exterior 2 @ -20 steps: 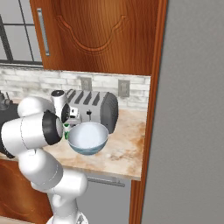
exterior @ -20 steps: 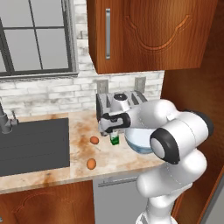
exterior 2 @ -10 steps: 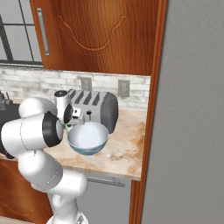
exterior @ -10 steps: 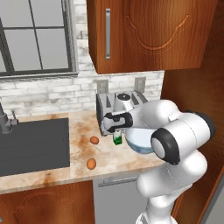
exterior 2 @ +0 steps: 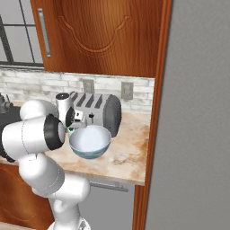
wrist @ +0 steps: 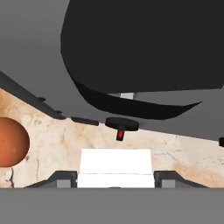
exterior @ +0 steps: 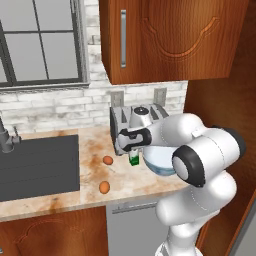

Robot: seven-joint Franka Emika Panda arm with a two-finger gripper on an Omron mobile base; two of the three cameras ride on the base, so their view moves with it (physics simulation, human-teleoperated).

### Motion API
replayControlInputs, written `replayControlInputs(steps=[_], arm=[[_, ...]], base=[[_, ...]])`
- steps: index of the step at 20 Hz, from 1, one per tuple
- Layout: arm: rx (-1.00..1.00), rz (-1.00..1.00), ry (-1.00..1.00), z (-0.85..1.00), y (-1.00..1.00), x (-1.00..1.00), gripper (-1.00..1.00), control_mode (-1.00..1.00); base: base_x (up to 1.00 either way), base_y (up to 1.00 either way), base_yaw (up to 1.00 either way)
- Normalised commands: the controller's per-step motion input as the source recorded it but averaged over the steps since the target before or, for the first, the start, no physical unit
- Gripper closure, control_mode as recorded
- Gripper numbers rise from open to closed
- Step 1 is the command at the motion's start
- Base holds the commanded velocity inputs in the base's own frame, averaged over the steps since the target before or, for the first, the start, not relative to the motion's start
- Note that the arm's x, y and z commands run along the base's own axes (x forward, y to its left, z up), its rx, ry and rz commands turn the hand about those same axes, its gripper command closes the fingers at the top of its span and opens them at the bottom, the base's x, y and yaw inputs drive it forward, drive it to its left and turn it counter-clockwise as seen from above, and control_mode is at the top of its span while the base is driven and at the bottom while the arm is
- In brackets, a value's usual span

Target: Gather the eggs and milk located in the vicinity of the sink area and place them right next to the bowl.

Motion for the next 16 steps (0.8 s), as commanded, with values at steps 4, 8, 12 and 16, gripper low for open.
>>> replayControlInputs(steps=[4, 8, 12, 16], arm=[[0.0, 0.0, 0.0, 0.0, 0.0, 0.0, -1.0, -1.0], [0.0, 0.0, -0.03, 0.02, 0.0, -0.01, -1.0, -1.0], [0.0, 0.0, -0.07, 0.19, 0.0, -0.08, -1.0, -1.0], [0.0, 0.0, -0.1, 0.29, 0.0, -0.22, -1.0, -1.0]], base=[[0.0, 0.0, 0.0], [0.0, 0.0, 0.0], [0.0, 0.0, 0.0], [0.0, 0.0, 0.0]])
